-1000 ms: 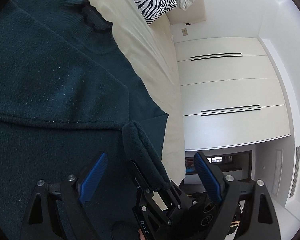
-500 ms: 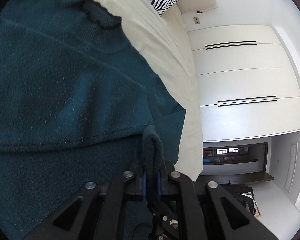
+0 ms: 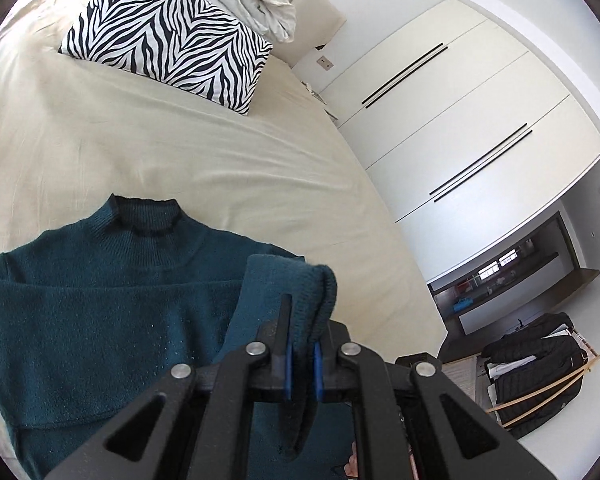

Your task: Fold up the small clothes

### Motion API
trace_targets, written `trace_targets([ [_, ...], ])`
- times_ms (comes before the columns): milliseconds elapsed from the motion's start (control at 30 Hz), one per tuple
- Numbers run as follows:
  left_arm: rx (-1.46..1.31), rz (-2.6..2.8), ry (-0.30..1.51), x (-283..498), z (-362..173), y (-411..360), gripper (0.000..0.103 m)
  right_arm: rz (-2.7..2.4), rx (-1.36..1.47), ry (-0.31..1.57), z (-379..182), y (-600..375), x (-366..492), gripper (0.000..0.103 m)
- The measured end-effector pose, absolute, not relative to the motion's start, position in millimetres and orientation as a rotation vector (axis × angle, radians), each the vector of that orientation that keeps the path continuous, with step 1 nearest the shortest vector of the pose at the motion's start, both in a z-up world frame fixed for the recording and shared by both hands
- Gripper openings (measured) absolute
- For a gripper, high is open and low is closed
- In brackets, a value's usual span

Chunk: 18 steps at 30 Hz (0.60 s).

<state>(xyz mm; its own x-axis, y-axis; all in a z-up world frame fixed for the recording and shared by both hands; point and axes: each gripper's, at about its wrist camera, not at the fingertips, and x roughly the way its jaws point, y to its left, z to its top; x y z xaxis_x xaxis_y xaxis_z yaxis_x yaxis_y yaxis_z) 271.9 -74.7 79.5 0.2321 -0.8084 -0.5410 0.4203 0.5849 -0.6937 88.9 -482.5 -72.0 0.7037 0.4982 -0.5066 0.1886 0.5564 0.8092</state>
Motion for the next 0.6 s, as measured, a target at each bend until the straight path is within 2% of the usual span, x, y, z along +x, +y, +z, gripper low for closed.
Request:
trace_targets([
  [167, -0.504, -0.848, 1.065, 279, 59, -61, 0.008, 0.201, 1.233, 0.744, -105, -500, 102, 0.068],
  [367, -0.605, -0.770, 1.126, 289, 17, -26, 0.008, 0.143, 1.309, 0.702, -118, -522, 143, 0.068],
  [600, -0.695, -0.689, 1.203, 296, -39, 8, 0.008, 0.080, 1.371, 0.617, -116, -563, 147, 0.065],
])
